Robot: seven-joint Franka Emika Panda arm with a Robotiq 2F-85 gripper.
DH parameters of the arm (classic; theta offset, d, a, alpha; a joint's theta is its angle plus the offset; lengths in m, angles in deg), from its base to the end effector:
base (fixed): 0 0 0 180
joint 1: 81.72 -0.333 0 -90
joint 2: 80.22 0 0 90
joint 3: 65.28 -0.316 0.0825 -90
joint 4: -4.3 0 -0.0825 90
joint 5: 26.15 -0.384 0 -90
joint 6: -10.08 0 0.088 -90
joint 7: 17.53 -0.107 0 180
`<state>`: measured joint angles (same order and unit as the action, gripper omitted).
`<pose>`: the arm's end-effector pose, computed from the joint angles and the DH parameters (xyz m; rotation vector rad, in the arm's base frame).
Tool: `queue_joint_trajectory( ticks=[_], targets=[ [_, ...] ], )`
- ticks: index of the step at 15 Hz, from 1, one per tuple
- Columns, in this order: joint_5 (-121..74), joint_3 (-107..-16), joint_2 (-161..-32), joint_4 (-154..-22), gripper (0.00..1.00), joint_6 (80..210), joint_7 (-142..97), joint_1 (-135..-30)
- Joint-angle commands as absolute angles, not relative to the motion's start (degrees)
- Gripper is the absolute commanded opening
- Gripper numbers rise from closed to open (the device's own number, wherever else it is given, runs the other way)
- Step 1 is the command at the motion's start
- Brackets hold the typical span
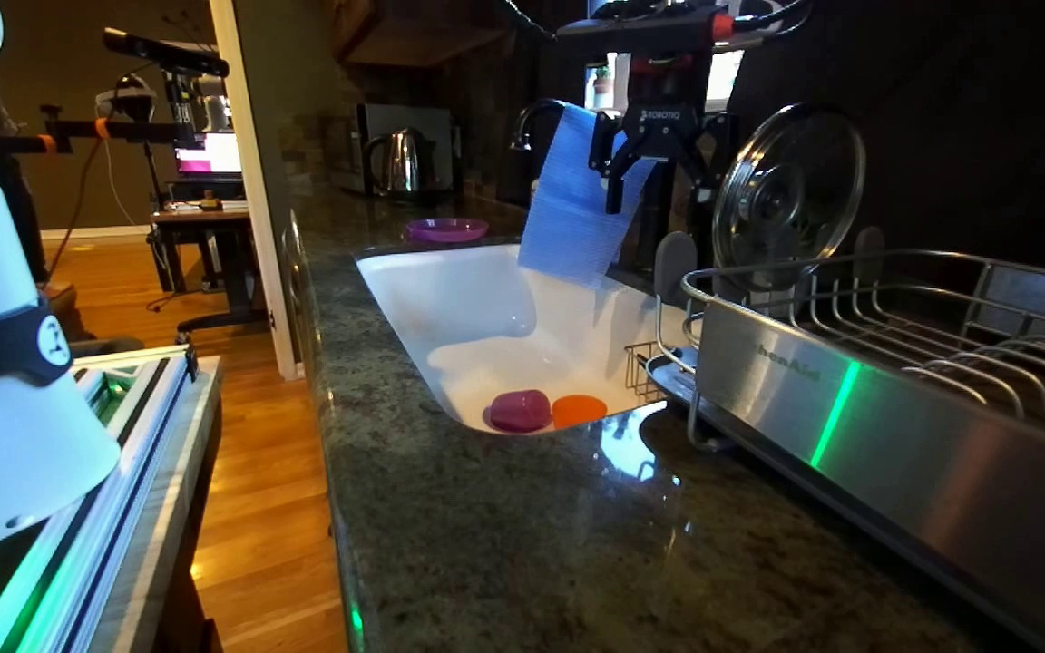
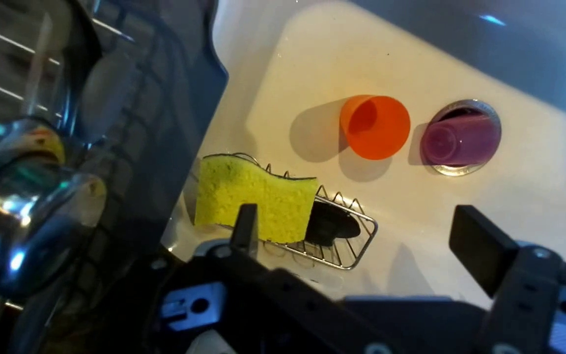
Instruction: Put the orange cup on the pink plate
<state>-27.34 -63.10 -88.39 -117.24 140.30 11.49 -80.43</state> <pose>0.5627 -0.0333 0.3460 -3.0608 -0.6732 -0.0182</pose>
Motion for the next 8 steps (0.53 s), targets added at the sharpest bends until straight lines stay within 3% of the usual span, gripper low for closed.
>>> queue_joint_trajectory(
  ticks=[1, 8],
  targets=[
    [-27.28, -64.01, -88.51, -116.97, 1.0, 140.21, 11.52, -79.45],
    [-19.65, -66.4, -93.6, -116.18, 1.0, 141.72, -8.03, -84.25]
  ],
)
